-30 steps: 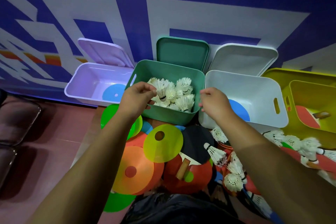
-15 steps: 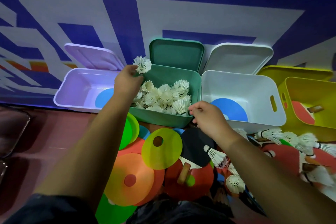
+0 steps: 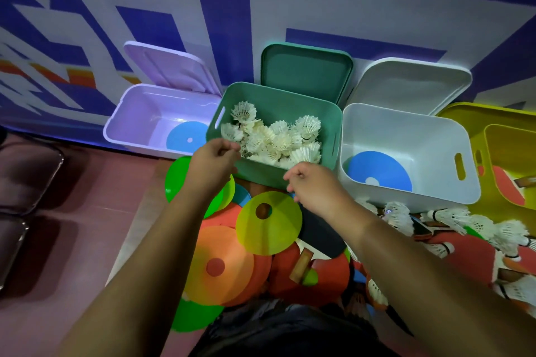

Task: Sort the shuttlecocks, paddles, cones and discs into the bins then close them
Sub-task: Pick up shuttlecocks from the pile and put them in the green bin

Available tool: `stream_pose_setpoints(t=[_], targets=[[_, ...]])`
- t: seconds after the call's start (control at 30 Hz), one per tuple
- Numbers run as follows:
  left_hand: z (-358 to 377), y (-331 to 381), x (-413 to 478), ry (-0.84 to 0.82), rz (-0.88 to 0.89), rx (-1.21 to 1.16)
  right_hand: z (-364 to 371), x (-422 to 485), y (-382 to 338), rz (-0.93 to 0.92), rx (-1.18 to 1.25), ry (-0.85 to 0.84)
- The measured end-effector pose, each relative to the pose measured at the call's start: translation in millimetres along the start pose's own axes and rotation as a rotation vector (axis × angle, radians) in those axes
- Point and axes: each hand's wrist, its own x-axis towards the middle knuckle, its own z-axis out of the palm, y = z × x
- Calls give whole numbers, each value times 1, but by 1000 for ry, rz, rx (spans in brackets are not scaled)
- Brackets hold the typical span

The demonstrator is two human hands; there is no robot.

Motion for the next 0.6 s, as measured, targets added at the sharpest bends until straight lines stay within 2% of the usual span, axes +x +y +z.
stream_pose_setpoints(t=[0.13, 0.23, 0.37, 0.5, 0.6], targets=[[-4, -51, -24, -7, -119, 72, 26, 6, 26, 105, -299, -172], [-4, -85, -44, -56, -187, 130, 42, 3, 44, -12, -473, -160], [-9, -121, -70, -78, -238, 269, 61, 1, 56, -233, -555, -178], [-9, -139, -94, -47, -274, 316, 72, 9, 53, -251, -690, -315], [-17, -155, -110, 72, -320, 302, 78, 12, 51, -244, -811, -346]])
